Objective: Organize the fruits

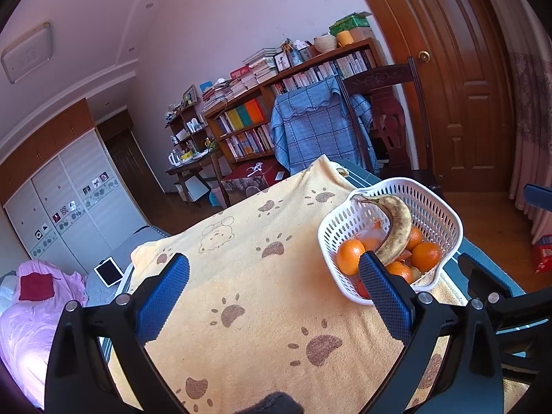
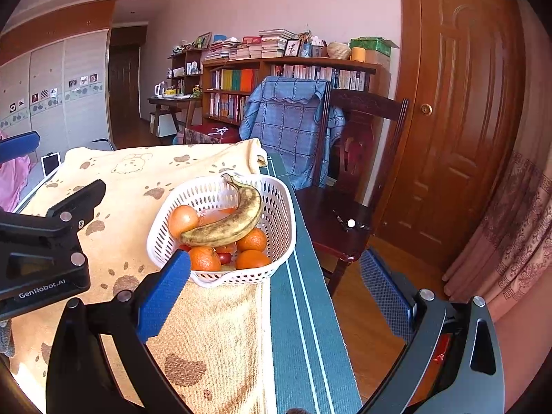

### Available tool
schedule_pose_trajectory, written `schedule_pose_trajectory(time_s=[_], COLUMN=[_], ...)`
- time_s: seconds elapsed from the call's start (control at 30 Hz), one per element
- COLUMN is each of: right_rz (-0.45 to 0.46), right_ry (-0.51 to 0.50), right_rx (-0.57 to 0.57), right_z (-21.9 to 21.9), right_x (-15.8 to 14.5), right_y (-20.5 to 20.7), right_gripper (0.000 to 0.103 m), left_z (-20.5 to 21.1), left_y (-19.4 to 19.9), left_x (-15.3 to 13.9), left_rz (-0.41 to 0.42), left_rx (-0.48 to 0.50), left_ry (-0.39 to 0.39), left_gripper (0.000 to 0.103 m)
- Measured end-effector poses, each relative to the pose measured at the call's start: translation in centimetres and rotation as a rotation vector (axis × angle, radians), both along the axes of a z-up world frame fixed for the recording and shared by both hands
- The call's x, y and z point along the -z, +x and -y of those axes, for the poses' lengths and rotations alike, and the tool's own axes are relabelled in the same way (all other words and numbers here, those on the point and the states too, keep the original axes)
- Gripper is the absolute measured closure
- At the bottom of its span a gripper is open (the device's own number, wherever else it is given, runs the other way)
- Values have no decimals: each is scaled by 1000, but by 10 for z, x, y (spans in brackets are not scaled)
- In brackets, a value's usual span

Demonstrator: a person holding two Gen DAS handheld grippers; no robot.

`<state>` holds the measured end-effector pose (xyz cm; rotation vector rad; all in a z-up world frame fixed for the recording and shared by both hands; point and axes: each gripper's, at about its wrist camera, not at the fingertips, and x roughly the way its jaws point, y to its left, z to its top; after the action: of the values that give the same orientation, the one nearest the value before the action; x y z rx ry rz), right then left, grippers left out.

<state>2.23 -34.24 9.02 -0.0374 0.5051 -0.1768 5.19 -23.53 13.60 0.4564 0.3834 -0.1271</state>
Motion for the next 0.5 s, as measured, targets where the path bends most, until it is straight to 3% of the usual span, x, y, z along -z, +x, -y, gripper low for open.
schedule_pose_trajectory(time_s=[0.5], right_rz=[-16], right_ry=[-20], right_rx=[16], right_z=[2], right_x=[6], right_y=[4], right_gripper=[3], left_z=[0], left_y=[4], left_x=[9], left_rz=[-10], left_rx=[3], left_ry=[16], left_gripper=[5])
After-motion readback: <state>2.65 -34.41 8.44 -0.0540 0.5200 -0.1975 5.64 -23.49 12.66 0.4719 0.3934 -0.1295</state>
